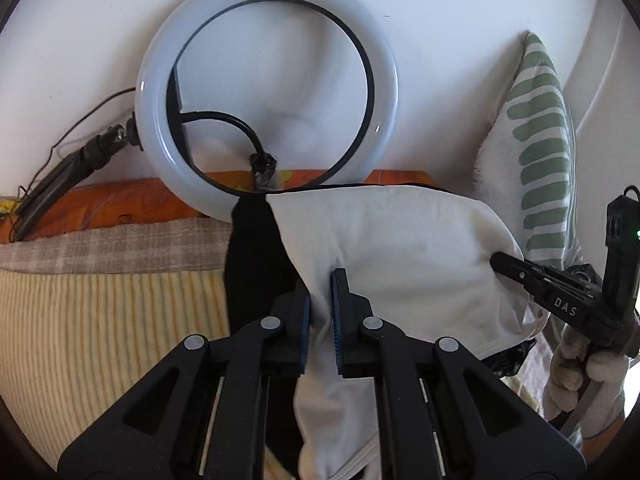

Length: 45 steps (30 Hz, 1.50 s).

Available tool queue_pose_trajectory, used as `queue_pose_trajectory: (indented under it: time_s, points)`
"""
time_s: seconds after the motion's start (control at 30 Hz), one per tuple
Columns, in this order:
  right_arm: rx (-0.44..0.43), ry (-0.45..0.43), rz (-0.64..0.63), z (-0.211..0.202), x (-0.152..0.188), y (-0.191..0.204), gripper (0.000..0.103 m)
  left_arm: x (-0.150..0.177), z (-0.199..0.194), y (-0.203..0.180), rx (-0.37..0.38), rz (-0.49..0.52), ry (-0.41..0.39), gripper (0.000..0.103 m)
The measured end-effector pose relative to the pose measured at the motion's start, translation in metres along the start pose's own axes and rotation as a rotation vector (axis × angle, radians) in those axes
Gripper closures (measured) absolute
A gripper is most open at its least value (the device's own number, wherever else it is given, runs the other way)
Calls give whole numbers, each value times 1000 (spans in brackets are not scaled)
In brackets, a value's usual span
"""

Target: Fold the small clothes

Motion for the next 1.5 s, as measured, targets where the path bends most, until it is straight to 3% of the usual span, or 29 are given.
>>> queue_pose_trajectory:
  time_s: [0.17, 0.5, 0.97, 1.2, 1.5]
  points:
    - [65, 11, 12, -3, -3, 0, 88, 1, -13, 1, -13, 9, 1, 96]
    - [76, -20, 21, -35, 1, 9, 88, 6, -69, -14, -7, 91, -42, 96]
    - [51, -112, 23, -137, 10, 72, 88, 36, -181, -25, 24, 163, -126, 96]
    - [20, -147, 20, -181, 37, 111, 88, 65, -229, -12, 45, 160, -142, 96]
    - [-11, -153, 37, -196, 88, 155, 88, 109, -269, 10, 42, 172, -151, 96]
Point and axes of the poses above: each gripper's, at about its wrist camera, not at the fingertips, and z roughly the way its jaws point, y to its left, x to its underside, the point moved 3 cm from there along z, roughly the way its jaws point, and after that the axes turned 4 degrees about -z, right-handed, at the moved point
